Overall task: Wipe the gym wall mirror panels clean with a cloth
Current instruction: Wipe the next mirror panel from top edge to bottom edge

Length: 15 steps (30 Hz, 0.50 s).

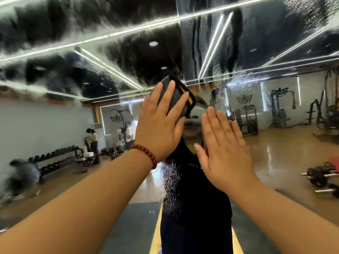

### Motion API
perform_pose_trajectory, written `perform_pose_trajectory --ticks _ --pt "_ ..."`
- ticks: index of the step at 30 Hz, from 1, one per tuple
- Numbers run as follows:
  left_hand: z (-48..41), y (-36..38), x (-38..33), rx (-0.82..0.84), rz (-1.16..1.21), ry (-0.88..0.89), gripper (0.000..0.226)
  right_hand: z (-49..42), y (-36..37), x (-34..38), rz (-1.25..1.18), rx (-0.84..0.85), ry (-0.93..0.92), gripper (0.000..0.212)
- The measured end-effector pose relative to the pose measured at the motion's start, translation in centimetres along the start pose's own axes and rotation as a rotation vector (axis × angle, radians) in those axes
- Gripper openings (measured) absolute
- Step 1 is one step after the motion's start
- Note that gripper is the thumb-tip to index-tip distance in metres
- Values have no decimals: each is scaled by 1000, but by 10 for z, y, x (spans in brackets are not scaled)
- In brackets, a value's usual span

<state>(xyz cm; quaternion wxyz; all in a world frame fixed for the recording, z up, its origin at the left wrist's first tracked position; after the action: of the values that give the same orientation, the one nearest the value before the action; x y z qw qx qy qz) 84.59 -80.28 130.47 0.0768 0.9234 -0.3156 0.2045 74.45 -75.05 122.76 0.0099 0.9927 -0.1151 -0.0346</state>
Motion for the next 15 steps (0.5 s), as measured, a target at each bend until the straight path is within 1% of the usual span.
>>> perform_pose_trajectory --ticks 2,4,6,8,10,15 --pt "32 -1 -16 7 32 122 55 4 0 1 4 4 -4 69" --pt "69 -3 -29 48 51 221 55 11 1 1 7 23 -5 70" --pt "97 -5 -37 85 57 274 57 20 2 3 12 56 -15 74" --pt "107 -4 -39 122 74 283 58 30 4 5 13 84 -24 75" --pt "90 -4 -32 137 79 245 55 34 4 5 3 93 -6 74" --pt "-10 -5 8 63 1 -20 57 34 4 4 0 77 19 73"
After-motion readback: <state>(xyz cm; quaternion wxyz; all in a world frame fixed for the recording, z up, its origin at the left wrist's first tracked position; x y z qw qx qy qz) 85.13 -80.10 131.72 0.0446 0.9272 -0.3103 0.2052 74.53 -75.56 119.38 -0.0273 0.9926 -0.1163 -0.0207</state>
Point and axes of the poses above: each hand's wrist, its own z-axis away from the middle knuckle, its own y-axis out of the palm, x = y × z, the point moved 10 cm from there along -z, towards the middle knuckle, and after that the axes turned 13 degrees about -x, right-handed, at the moved point
